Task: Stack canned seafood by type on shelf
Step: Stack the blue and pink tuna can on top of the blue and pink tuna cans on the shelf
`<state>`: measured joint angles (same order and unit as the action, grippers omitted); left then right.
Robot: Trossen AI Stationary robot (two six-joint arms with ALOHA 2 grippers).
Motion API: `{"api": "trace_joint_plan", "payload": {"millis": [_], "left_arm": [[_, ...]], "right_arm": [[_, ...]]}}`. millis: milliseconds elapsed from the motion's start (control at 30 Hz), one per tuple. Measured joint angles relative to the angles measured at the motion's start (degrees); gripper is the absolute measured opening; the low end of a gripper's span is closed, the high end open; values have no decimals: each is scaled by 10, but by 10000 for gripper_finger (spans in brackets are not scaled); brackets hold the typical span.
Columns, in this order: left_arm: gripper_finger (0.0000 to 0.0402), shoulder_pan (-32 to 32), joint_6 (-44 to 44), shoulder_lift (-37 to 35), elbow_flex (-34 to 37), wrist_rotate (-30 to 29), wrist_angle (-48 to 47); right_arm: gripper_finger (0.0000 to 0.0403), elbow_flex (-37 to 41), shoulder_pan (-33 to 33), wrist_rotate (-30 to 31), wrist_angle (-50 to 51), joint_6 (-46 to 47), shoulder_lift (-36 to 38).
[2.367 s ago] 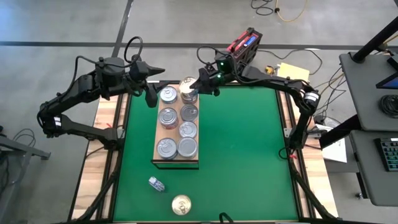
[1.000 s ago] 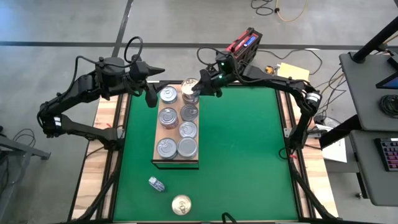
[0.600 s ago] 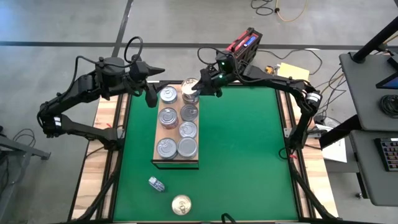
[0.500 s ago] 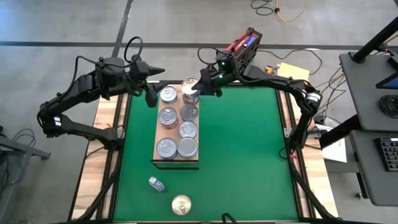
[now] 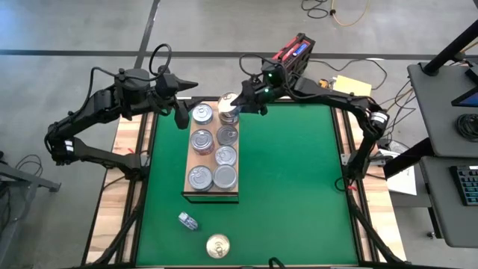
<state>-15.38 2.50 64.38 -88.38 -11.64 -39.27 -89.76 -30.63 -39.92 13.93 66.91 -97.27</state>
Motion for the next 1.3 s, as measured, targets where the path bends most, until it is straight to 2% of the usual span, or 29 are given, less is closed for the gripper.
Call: {"api": "trace_joint_plan", "payload": {"millis": [967, 1300], "left_arm": [[232, 0, 0, 1, 0, 0, 0], [232, 0, 0, 13, 0, 0, 0]], "right_arm": [[295, -1, 12, 24, 7, 12, 12], [280, -1, 18, 33, 11, 11, 11]]}}
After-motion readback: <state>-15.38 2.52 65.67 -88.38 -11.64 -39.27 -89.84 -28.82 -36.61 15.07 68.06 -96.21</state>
